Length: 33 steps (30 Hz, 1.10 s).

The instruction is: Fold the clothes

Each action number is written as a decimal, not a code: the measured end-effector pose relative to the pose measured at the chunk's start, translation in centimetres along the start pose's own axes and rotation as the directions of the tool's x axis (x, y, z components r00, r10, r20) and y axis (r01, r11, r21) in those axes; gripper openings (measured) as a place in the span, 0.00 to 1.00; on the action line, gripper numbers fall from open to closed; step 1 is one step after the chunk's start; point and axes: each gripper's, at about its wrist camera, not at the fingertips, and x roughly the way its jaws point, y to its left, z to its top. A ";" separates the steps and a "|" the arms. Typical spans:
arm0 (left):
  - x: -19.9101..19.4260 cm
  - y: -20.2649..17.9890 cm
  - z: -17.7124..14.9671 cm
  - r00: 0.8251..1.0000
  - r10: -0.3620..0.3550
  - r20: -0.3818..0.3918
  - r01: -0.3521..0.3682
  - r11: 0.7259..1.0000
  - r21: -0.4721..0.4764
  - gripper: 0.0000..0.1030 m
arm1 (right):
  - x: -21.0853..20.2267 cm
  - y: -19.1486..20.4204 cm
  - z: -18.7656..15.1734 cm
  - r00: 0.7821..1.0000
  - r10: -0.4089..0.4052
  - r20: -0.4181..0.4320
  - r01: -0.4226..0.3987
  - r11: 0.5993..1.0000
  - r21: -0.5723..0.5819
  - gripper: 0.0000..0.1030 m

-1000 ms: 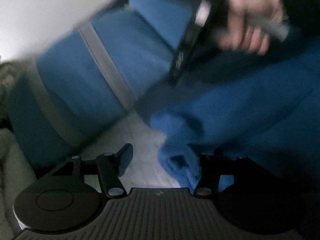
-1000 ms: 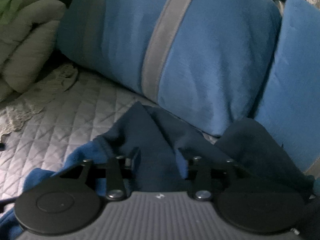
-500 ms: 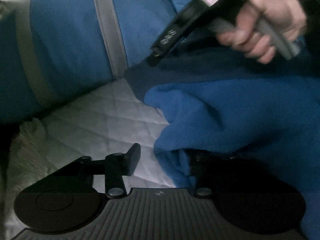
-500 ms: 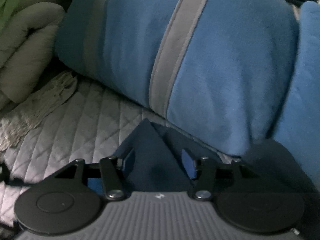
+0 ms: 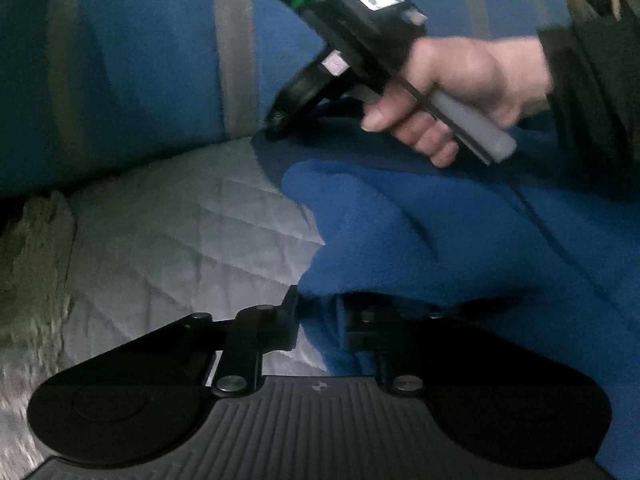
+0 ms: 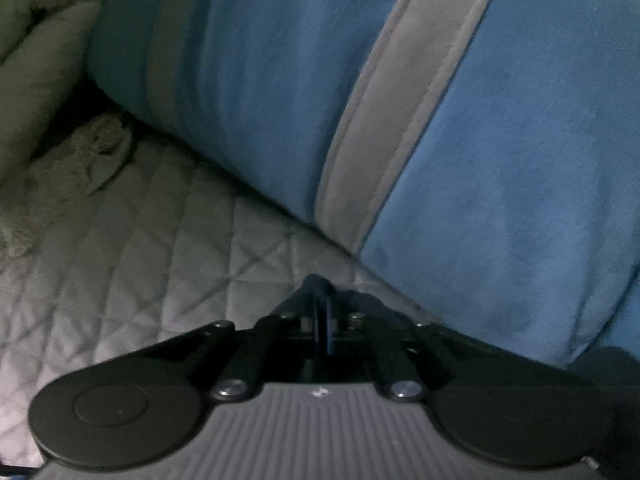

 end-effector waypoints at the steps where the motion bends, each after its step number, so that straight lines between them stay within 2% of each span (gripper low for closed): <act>1: -0.3 0.0 -0.1 1.000 0.006 -0.003 -0.006 1.000 -0.020 0.14 | -0.2 -0.3 0.0 1.000 -0.013 0.011 0.013 1.000 0.020 0.03; 6: -1.8 -0.3 -0.1 0.999 0.046 -0.017 -0.048 0.990 -0.136 0.13 | -1.5 -1.9 0.4 0.994 -0.090 0.067 0.081 0.988 0.129 0.02; 9: -1.4 -0.3 -0.1 0.997 0.060 -0.042 -0.067 0.980 -0.190 0.13 | -1.7 -2.4 0.5 0.990 -0.116 0.074 0.104 0.983 0.151 0.02; 13: -0.3 2.0 -0.2 0.998 0.006 -0.063 -0.026 0.946 -0.324 0.15 | -0.9 -3.0 0.7 0.989 -0.139 0.044 0.128 0.972 0.198 0.02; 15: 0.2 3.3 -0.3 0.997 -0.025 -0.080 -0.008 0.923 -0.384 0.23 | -0.6 -2.6 0.9 0.989 -0.145 0.012 0.141 0.974 0.176 0.03; 16: 0.1 3.6 -0.4 0.995 -0.027 -0.094 -0.013 0.917 -0.399 0.36 | -0.9 -2.7 1.1 0.990 -0.141 0.007 0.138 0.975 0.175 0.19; 17: 0.0 3.9 -0.4 0.994 -0.015 -0.108 -0.030 0.913 -0.406 0.42 | -1.3 -2.8 1.2 0.991 -0.136 0.004 0.134 0.976 0.175 0.27; 18: -0.3 4.0 -0.3 0.993 -0.005 -0.118 -0.043 0.915 -0.401 0.52 | -1.7 -2.9 1.4 0.991 -0.131 0.001 0.129 0.976 0.175 0.40; 19: -0.6 4.2 -0.1 0.992 0.005 -0.127 -0.055 0.918 -0.394 0.54 | -2.6 -3.1 1.5 0.992 -0.129 0.006 0.126 0.976 0.178 0.52; 20: -0.9 4.3 0.0 0.991 0.014 -0.137 -0.066 0.920 -0.386 0.54 | -3.6 -3.4 1.6 0.992 -0.128 0.013 0.123 0.976 0.182 0.59; 21: -1.4 4.4 0.1 0.990 0.024 -0.141 -0.076 0.923 -0.377 0.55 | -4.7 -3.6 1.5 0.992 -0.125 0.019 0.120 0.976 0.183 0.74; 22: -1.8 4.6 0.3 0.989 0.033 -0.145 -0.085 0.926 -0.367 0.55 | -6.5 -4.2 0.7 0.993 -0.117 0.026 0.110 0.976 0.190 0.82; 24: -3.5 5.0 0.4 0.995 0.010 -0.098 -0.048 0.920 -0.390 0.55 | -10.1 -5.5 -1.2 0.994 -0.101 0.042 0.090 0.974 0.206 0.83; 26: -5.3 5.5 0.3 0.999 -0.041 -0.003 0.036 0.895 -0.444 0.60 | -13.7 -6.8 -3.0 0.995 -0.084 0.058 0.070 0.973 0.221 0.87; 29: -6.3 5.7 0.7 0.987 -0.101 0.126 0.150 0.860 -0.488 0.66 | -19.2 -8.7 -5.8 0.995 -0.060 0.082 0.038 0.969 0.244 0.90; 30: -5.9 5.2 1.1 0.984 -0.110 0.139 0.163 0.866 -0.472 0.66 | -21.0 -9.3 -6.8 0.995 -0.052 0.091 0.028 0.968 0.251 0.91; 33: -4.3 3.1 2.5 0.986 -0.105 0.127 0.144 0.926 -0.348 0.66 | -26.5 -11.3 -9.6 0.993 -0.029 0.116 -0.004 0.962 0.272 0.96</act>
